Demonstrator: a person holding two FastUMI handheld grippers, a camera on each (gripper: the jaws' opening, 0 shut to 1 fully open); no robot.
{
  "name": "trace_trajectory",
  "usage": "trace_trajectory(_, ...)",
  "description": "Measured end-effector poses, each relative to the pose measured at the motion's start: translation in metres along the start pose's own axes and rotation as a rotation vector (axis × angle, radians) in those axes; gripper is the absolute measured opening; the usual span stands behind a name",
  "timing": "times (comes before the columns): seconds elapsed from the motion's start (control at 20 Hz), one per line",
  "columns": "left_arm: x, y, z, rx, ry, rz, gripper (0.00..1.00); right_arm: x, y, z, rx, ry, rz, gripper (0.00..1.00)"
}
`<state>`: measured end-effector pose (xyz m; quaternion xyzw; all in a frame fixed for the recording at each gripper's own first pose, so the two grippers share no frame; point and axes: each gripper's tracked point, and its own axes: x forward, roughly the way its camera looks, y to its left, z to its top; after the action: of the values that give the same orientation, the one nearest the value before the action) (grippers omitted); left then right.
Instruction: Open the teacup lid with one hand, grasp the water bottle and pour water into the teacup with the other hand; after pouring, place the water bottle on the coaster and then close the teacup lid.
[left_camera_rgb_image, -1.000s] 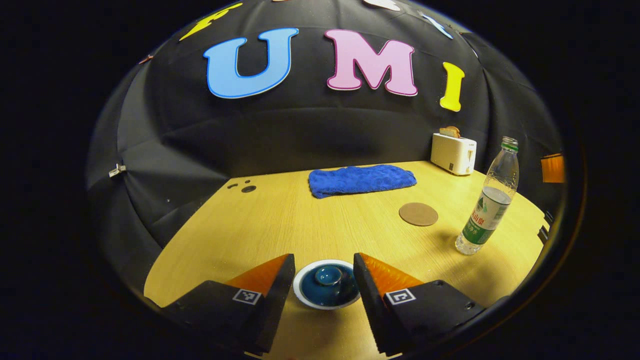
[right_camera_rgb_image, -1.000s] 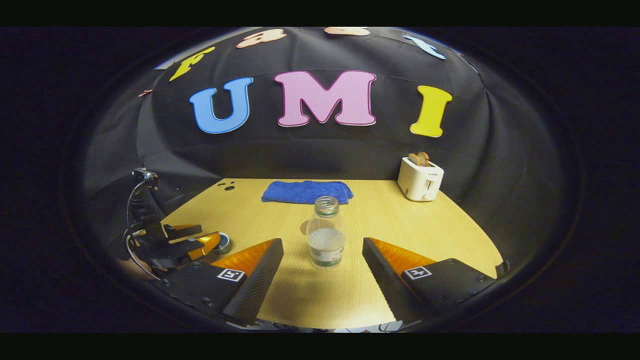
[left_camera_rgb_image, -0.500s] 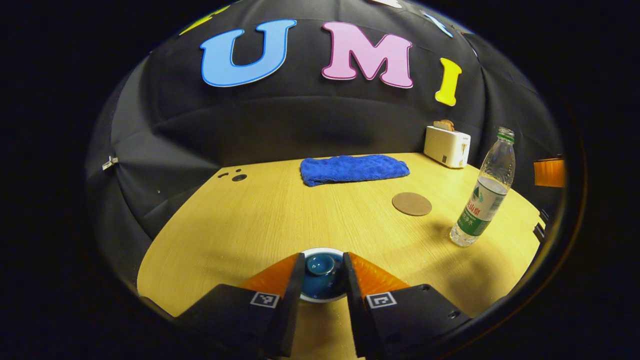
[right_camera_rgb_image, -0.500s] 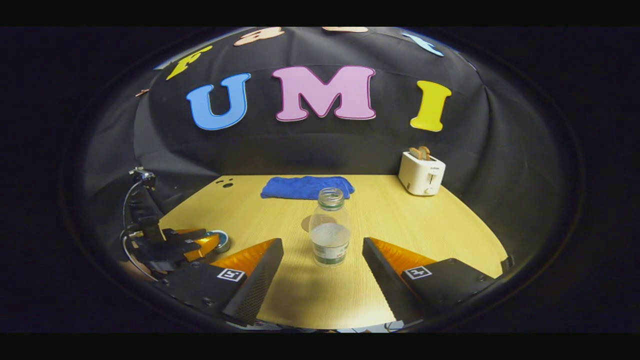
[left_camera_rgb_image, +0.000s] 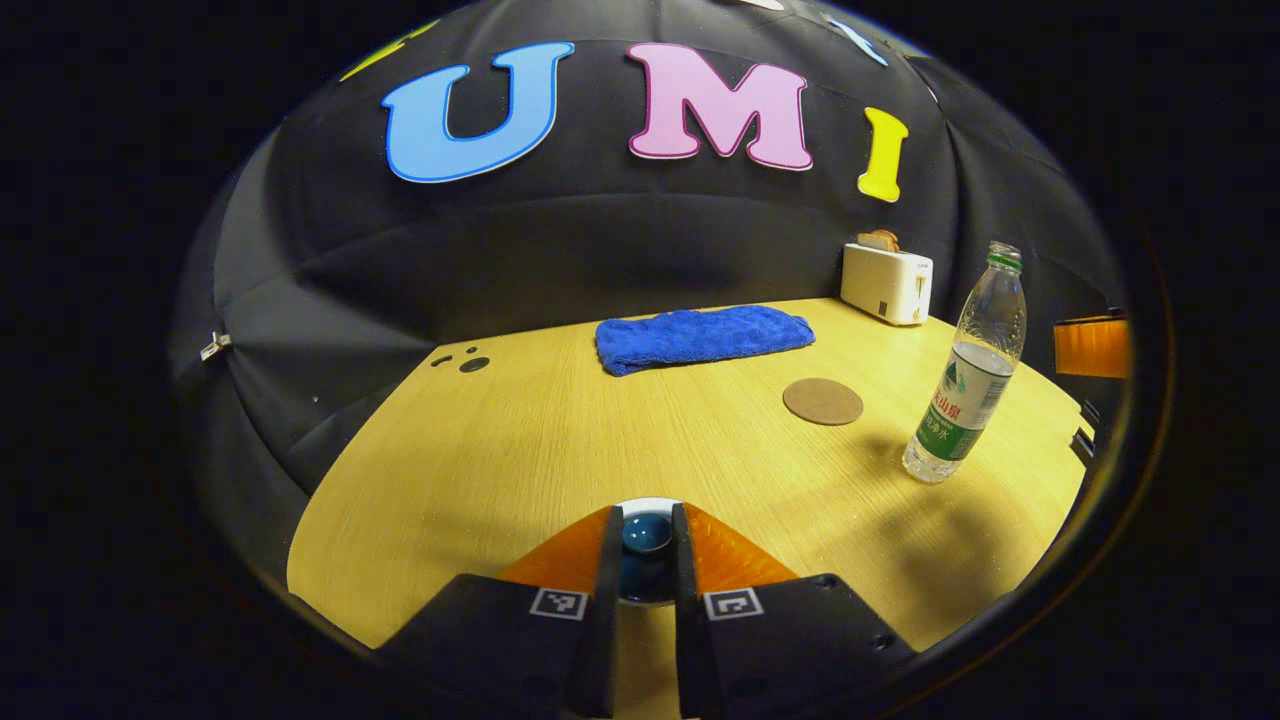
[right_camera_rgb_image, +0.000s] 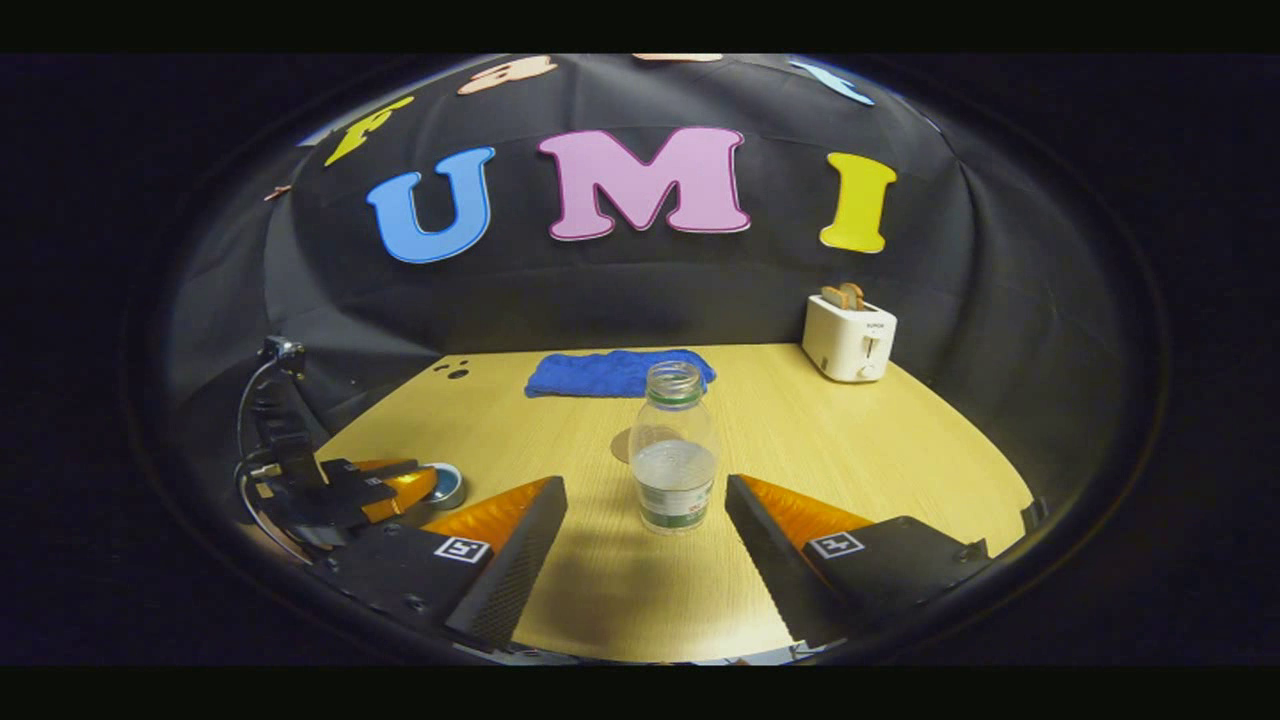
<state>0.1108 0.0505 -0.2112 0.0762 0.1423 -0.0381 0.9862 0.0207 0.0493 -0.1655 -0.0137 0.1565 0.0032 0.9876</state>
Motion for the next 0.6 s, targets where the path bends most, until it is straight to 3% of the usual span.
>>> trace_trajectory(0.1, -0.002, 0.002, 0.004, 0.001, -0.013, 0.001, 0.3, 0.003, 0.0, -0.004, -0.001, -0.002, -0.009, 0.99)
trace_trajectory(0.4, -0.011, 0.0, 0.024, 0.019, -0.043, -0.019, 0.22, 0.022, -0.006, -0.014, 0.052, -0.01, -0.045, 0.99)
trace_trajectory(0.6, -0.016, 0.001, 0.031, 0.018, -0.046, -0.022, 0.26, 0.039, -0.015, -0.023, 0.026, -0.001, -0.072, 0.99)
